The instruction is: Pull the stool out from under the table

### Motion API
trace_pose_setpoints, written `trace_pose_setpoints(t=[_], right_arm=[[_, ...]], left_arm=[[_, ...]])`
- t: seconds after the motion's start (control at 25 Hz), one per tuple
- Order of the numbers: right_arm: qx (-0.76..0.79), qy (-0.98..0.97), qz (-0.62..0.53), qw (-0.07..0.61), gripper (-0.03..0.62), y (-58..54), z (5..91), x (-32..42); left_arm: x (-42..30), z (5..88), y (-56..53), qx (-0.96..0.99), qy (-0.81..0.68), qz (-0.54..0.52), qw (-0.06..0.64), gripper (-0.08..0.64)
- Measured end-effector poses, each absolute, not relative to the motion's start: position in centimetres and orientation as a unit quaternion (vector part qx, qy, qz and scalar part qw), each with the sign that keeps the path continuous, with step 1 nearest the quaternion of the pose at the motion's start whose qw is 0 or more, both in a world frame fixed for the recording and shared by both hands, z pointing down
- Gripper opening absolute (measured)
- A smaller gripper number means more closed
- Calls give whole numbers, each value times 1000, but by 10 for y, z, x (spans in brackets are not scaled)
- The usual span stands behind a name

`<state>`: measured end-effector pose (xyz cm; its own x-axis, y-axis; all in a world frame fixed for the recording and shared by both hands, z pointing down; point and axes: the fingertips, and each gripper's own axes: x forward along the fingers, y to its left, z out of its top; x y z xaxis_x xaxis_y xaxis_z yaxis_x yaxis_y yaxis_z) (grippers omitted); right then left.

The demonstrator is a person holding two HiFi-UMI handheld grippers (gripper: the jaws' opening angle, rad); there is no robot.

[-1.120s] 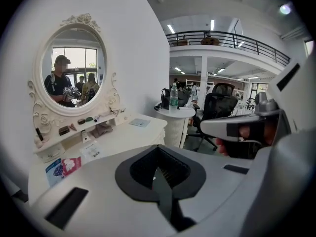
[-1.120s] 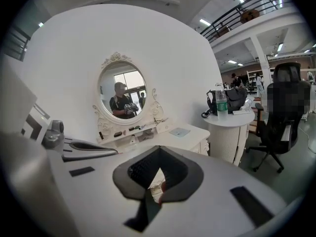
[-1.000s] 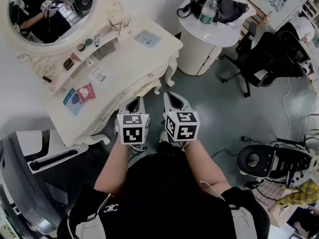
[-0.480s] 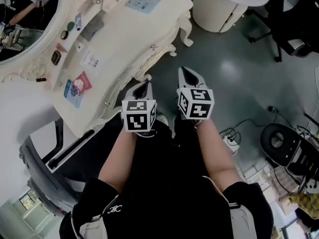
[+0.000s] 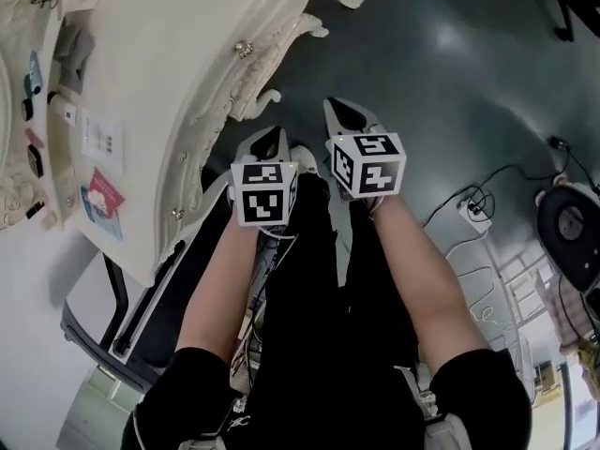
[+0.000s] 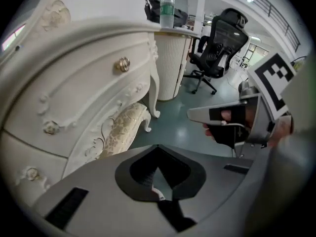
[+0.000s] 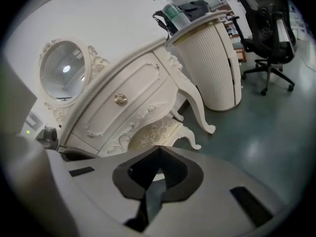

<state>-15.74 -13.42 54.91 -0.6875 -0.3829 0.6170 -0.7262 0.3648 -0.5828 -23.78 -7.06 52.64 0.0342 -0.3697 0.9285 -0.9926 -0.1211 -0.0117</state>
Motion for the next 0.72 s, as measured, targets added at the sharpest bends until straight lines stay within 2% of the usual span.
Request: trace_pose_setpoints(t=[0.16,0.32,0.52,0.56,0.6,0.64,0.72], right_arm=[[339,-773,509,169,6,-141,622,-172],[293,-762,569,101,6,-158,667,-197],[255,-746,612,58,8,-166,698,-232],[238,-740,627,45,133,-165,701,-242],[220,-733,643,32,191,-165,703,-252],[205,-727,655,22,202,-165,706,-260],[183,-722,667,17,266,-163,717,-278]], left_arm=[[-253,588,-71,602,-541,436,394,-3],[-271,629,-76,581,-549,423,427,-3],[-296,661,-78,574,-544,465,399,-3],[-300,666,-78,575,-541,472,393,-3],[-305,670,-79,576,-537,478,389,-3],[-309,674,-79,576,-534,483,387,-3],[-314,679,-77,575,-527,490,389,-3]])
